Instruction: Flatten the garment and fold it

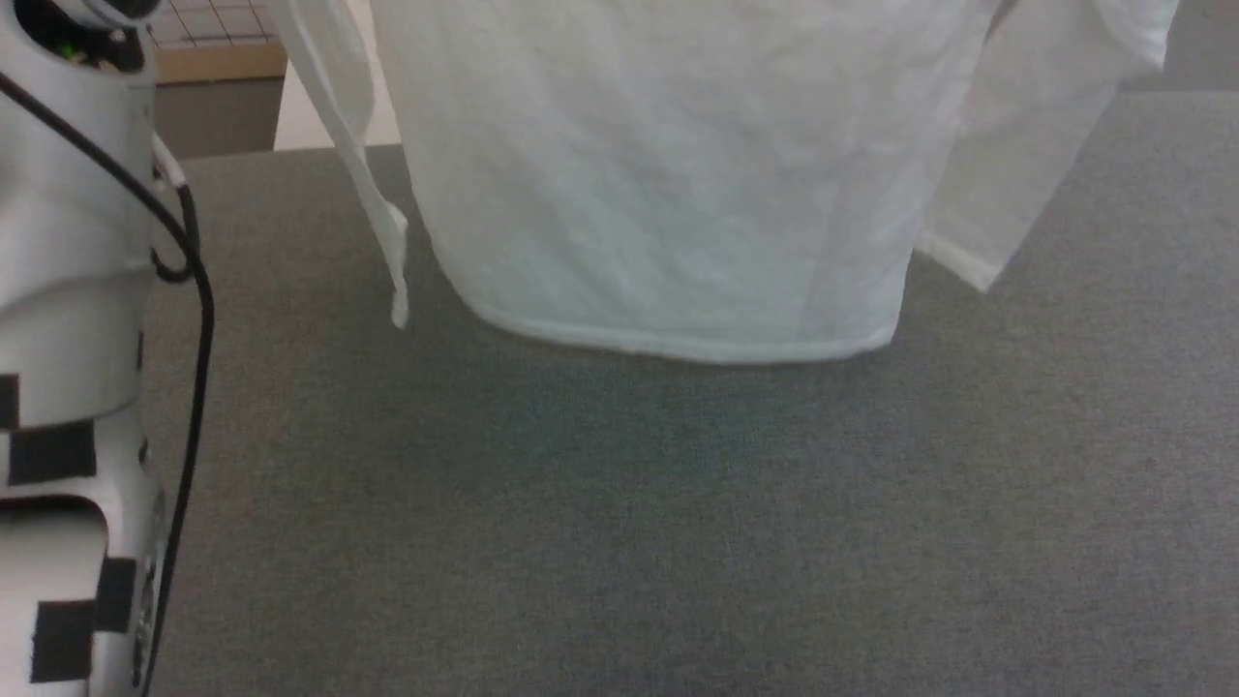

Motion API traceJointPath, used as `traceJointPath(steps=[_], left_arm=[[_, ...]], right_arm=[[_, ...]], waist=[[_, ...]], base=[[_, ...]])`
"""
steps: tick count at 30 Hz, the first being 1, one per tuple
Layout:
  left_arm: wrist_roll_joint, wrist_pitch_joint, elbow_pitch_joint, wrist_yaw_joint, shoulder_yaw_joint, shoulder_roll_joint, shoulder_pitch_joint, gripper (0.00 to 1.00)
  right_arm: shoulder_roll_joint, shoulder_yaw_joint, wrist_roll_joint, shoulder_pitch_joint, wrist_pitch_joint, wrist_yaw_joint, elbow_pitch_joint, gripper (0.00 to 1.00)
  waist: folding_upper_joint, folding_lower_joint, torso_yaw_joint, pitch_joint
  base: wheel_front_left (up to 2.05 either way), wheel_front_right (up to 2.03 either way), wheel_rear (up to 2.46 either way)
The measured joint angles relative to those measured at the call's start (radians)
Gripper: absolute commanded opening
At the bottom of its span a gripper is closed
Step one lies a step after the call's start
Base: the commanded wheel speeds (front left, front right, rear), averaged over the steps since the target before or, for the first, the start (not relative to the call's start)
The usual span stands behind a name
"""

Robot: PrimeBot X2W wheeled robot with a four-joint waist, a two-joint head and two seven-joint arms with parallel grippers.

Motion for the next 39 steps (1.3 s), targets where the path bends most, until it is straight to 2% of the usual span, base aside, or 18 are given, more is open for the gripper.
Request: traceJointPath(steps=[3,8,12,20,25,31,36,39], left_arm=[[0.041,0.008,0.050,0.003,-0.021,0.015,-0.108,0.00],[0.140,-0.021,0.127,0.034,-0.057,0.034,-0.285,0.00],[0.198,-0.110,0.179,0.054,-0.070,0.040,-0.398,0.00],[0.212,-0.260,0.264,0.060,-0.066,0.035,-0.484,0.00],[0.185,-0.330,0.320,0.034,-0.053,0.028,-0.458,0.00],[0.133,-0.403,0.316,-0.016,-0.037,0.027,-0.327,0.00],[0.068,-0.430,0.260,-0.040,-0.012,0.023,-0.134,0.00],[0.050,-0.437,0.207,-0.039,-0.007,0.025,0.028,0.00]], right_arm=[[0.006,0.002,-0.035,-0.099,-0.064,0.000,0.053,0.00],[0.021,0.025,-0.122,-0.265,-0.228,0.000,0.158,0.00],[0.030,0.029,-0.170,-0.373,-0.368,0.001,0.243,0.00],[0.047,0.074,-0.145,-0.461,-0.490,0.001,0.370,0.00],[0.028,0.136,-0.053,-0.424,-0.536,0.001,0.377,0.00],[-0.017,0.213,0.056,-0.288,-0.574,0.001,0.350,0.00],[-0.050,0.246,0.162,-0.096,-0.620,0.001,0.285,0.00],[-0.070,0.266,0.201,0.042,-0.648,0.001,0.238,0.00]], waist=[[0.0000,0.0000,-0.003,0.060],[0.0000,0.0000,-0.011,0.171],[0.0000,0.0002,-0.018,0.262],[0.0000,0.0003,-0.025,0.405],[0.0000,0.0003,-0.018,0.459],[0.0000,0.0002,0.001,0.445],[0.0000,0.0001,0.014,0.381],[0.0000,0.0000,0.023,0.327]], base=[[0.00,0.00,0.00],[0.00,0.00,0.00],[0.00,0.00,0.00],[0.00,0.00,0.00],[0.00,0.00,0.00],[0.00,0.00,0.00],[0.00,0.00,0.00],[0.00,0.00,0.00]])
